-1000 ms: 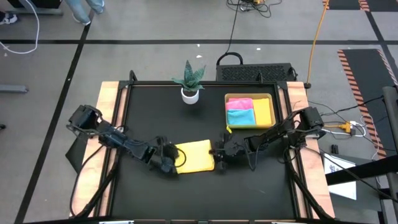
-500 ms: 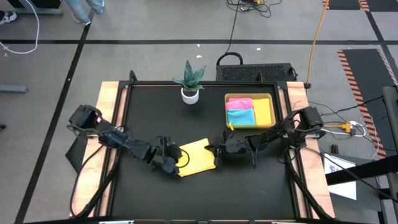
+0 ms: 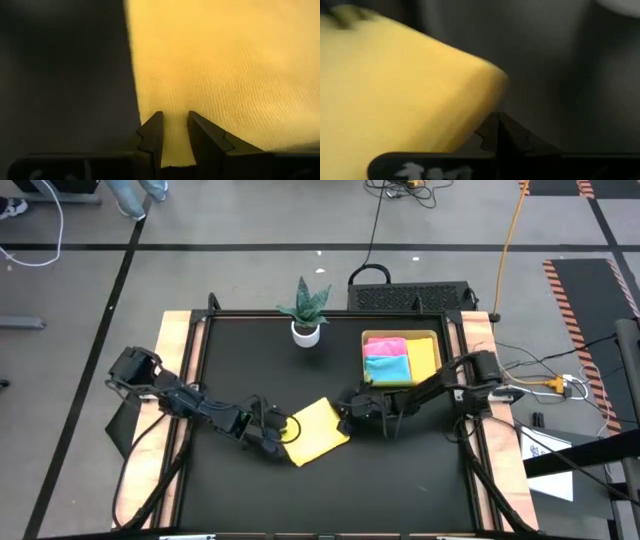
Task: Fold microfiber towels
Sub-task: Fold the yellow microfiber cloth
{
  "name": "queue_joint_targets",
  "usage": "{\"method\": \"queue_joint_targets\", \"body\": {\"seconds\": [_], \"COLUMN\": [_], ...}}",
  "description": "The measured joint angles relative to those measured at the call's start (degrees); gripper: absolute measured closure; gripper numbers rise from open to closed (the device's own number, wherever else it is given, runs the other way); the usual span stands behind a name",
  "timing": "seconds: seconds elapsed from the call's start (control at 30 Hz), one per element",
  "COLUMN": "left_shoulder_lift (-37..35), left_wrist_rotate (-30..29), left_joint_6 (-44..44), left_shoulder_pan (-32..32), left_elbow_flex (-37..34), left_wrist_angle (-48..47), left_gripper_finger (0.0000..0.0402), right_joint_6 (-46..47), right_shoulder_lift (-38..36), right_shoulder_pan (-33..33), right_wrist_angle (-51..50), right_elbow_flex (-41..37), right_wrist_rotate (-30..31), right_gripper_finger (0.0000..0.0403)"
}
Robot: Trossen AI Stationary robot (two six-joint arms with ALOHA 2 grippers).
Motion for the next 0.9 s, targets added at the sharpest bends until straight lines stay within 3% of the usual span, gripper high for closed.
{"method": "queue_joint_targets", "body": {"seconds": [0.17, 0.3, 0.47, 0.67, 0.9], "left_shoulder_lift": [-1.52, -1.41, 1.59, 9.95, 15.27], "left_wrist_rotate": [0.07, 0.64, 1.93, 1.93, 2.09], "left_joint_6": [1.13, 7.14, 15.89, 19.63, 16.09], "left_shoulder_pan": [-0.55, 1.22, 5.55, 11.98, 17.51], "left_elbow_flex": [1.03, 1.13, 1.25, 1.35, 1.22], "left_wrist_angle": [0.89, 11.12, 25.96, 39.88, 38.54], "left_gripper_finger": [0.0309, 0.0309, 0.0309, 0.0309, 0.0309], "right_joint_6": [-1.68, -1.81, 0.25, 0.48, -0.47], "right_shoulder_lift": [-8.43, -11.21, -9.24, -4.52, -2.57], "right_shoulder_pan": [1.46, 3.16, 5.33, 6.20, 6.18], "right_wrist_angle": [-4.30, -3.07, -1.14, -1.28, -4.23], "right_elbow_flex": [-0.16, -0.10, -0.07, -0.17, -0.08], "right_wrist_rotate": [3.93, -3.38, -10.49, -10.51, -10.54], "right_gripper_finger": [0.0403, 0.0403, 0.0403, 0.0403, 0.0403]}}
